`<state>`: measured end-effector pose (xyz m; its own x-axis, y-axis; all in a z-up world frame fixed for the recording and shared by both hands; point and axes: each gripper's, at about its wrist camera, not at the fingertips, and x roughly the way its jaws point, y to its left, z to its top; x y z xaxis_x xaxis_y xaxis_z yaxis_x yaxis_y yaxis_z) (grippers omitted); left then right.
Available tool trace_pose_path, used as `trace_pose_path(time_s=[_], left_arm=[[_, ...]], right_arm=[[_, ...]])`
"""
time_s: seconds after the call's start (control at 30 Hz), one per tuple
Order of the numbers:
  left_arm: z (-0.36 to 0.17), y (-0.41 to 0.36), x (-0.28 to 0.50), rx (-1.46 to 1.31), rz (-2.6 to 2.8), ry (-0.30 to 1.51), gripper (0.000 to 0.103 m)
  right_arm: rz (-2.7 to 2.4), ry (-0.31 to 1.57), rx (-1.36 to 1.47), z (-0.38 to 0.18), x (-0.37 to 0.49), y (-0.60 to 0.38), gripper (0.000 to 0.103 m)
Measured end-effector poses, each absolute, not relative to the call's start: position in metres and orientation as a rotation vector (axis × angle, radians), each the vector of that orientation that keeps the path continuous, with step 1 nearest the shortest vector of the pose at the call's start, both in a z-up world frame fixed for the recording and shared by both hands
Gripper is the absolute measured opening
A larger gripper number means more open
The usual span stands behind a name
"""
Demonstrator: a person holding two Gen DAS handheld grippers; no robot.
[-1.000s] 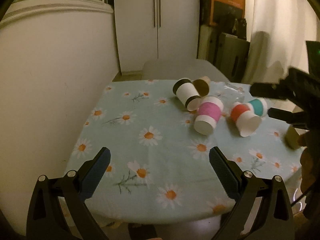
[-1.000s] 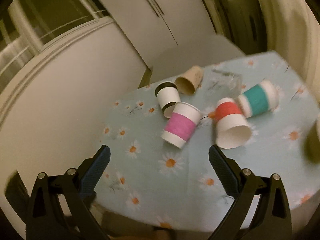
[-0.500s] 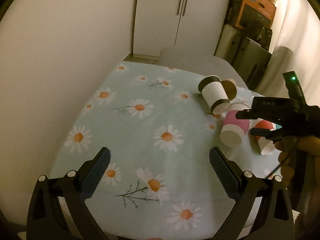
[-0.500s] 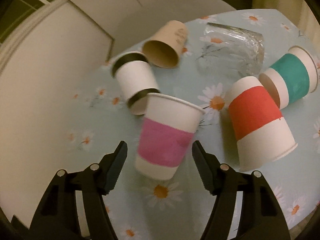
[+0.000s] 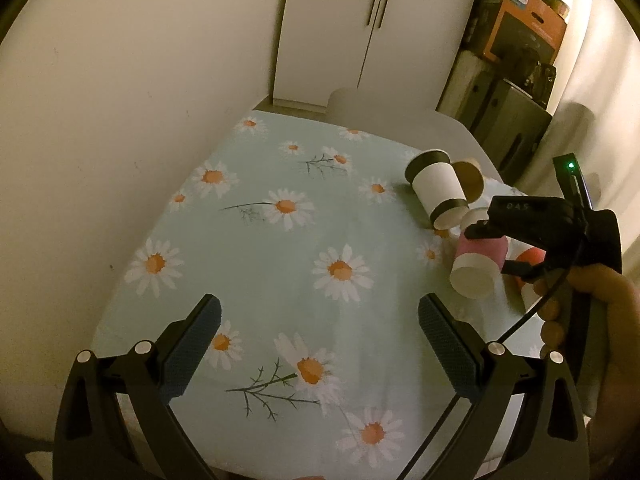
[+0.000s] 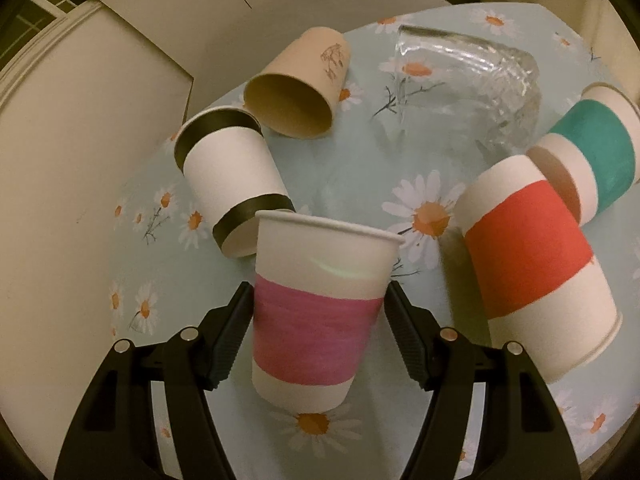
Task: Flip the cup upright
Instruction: 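Lift the pink-banded cup with the right gripper and rotate it upright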
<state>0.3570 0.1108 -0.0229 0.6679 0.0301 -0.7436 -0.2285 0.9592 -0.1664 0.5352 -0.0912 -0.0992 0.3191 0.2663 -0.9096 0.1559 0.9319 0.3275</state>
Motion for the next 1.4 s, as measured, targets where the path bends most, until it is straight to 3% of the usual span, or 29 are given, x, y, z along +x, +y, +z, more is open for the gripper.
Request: trace_pose_path(time_s=[0.77, 1.4], left_arm=[[-0.026, 0.087, 0.346, -0.212, 0.034, 0.862, 0.096], [-0.035, 0.084, 0.338, -0.156, 0.012, 0.881, 0.096]], right_arm=[[0.293, 1.227, 0.28, -0.052, 0.469, -0.099, 0.065], [0.421, 1.419, 0.201, -0.107, 0.412, -0.079, 0.066]])
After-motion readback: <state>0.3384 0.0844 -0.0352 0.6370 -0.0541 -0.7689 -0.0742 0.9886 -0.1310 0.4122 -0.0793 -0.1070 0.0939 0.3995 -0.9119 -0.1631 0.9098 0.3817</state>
